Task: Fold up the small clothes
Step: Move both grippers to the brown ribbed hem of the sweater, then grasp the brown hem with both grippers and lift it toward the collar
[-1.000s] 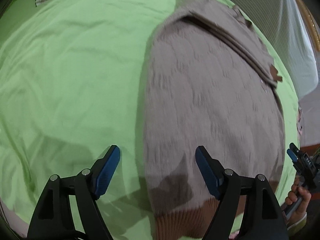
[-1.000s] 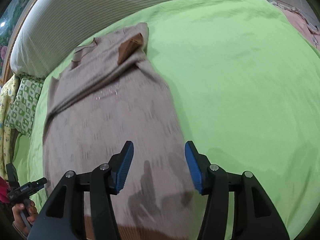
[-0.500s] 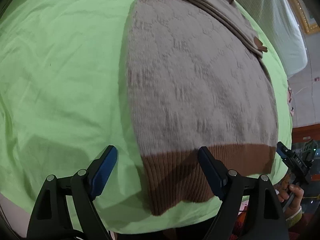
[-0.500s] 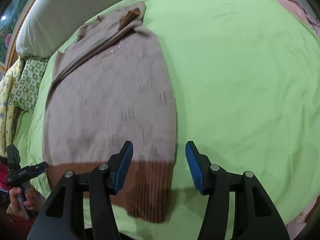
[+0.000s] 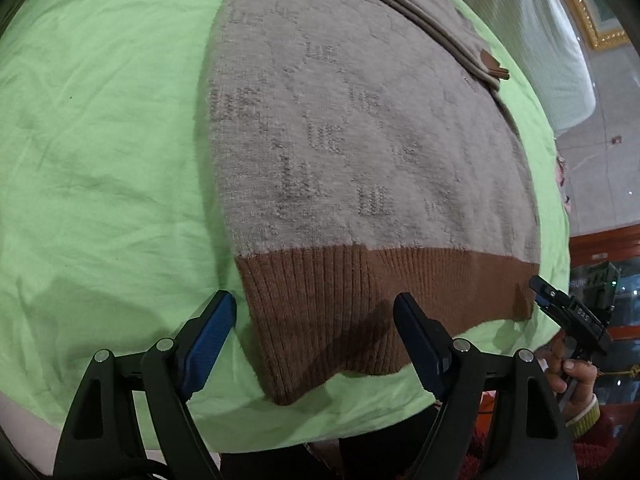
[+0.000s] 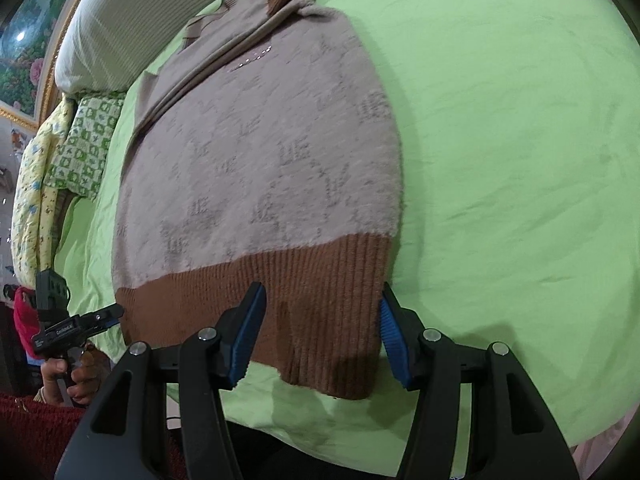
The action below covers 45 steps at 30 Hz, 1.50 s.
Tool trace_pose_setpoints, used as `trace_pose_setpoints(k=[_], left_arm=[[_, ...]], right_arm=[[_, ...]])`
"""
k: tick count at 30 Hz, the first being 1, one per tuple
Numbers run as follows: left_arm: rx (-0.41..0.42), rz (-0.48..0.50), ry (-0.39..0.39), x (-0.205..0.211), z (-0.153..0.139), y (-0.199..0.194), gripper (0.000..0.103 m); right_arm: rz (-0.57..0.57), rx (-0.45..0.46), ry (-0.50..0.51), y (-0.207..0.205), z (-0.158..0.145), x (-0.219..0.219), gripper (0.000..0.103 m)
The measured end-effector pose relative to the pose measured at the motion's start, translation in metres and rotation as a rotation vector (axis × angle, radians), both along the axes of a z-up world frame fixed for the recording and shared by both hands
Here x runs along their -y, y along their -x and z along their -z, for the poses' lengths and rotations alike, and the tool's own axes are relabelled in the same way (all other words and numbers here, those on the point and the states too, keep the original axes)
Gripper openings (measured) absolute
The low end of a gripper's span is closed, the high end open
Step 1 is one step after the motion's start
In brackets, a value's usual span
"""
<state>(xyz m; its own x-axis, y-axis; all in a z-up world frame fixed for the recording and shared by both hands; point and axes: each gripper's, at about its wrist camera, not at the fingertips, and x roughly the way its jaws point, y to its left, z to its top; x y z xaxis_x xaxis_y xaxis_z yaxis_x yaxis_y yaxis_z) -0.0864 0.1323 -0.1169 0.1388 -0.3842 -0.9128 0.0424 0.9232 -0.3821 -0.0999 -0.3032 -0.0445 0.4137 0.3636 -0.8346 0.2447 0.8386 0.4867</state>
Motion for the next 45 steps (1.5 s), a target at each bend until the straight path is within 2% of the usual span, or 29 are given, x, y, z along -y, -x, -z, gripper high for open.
trace_pose_setpoints(k=[2,4,5,6,7,8,11,18,25,35,40,45], left_arm=[[0.010,-0.002,0.019,0.005,0.000,-0.002,0.075],[0.006,0.002,0.039,0.007,0.001,-0.005,0.062],[0.004,0.005,0.047,0.008,0.002,-0.008,0.052],[0.003,0.009,0.055,0.008,0.002,-0.010,0.037],[-0.005,0.013,0.067,0.007,0.004,-0.011,0.030],[-0.013,0.011,0.080,0.007,0.005,-0.012,0.022],[0.005,0.009,0.108,0.002,0.000,-0.012,0.014],[0.087,-0.003,0.162,-0.005,-0.028,-0.018,0.011],[0.216,-0.024,0.223,0.000,-0.077,-0.053,0.008],[0.364,-0.100,0.253,0.011,-0.125,-0.142,0.007],[0.419,-0.161,0.247,0.009,-0.137,-0.194,0.007],[0.442,-0.237,0.246,0.009,-0.137,-0.254,0.006]], right_arm=[[-0.004,0.006,-0.021,-0.001,0.001,0.001,0.057],[-0.003,0.003,-0.025,-0.001,0.002,0.001,0.051],[-0.004,0.004,-0.024,-0.001,0.003,0.001,0.046],[-0.006,0.000,-0.024,-0.002,0.003,0.000,0.029],[-0.007,-0.010,-0.025,-0.002,0.005,0.001,0.011],[0.000,-0.014,-0.041,-0.002,0.007,0.002,0.011],[0.006,0.015,-0.046,0.000,0.001,0.004,0.011],[0.013,0.117,-0.116,-0.005,-0.026,0.006,0.010],[0.006,0.255,-0.153,-0.042,-0.068,0.006,0.010],[0.042,0.429,-0.183,-0.135,-0.112,0.020,0.010],[0.091,0.455,-0.206,-0.189,-0.118,0.039,0.010],[0.141,0.459,-0.248,-0.243,-0.113,0.061,0.010]])
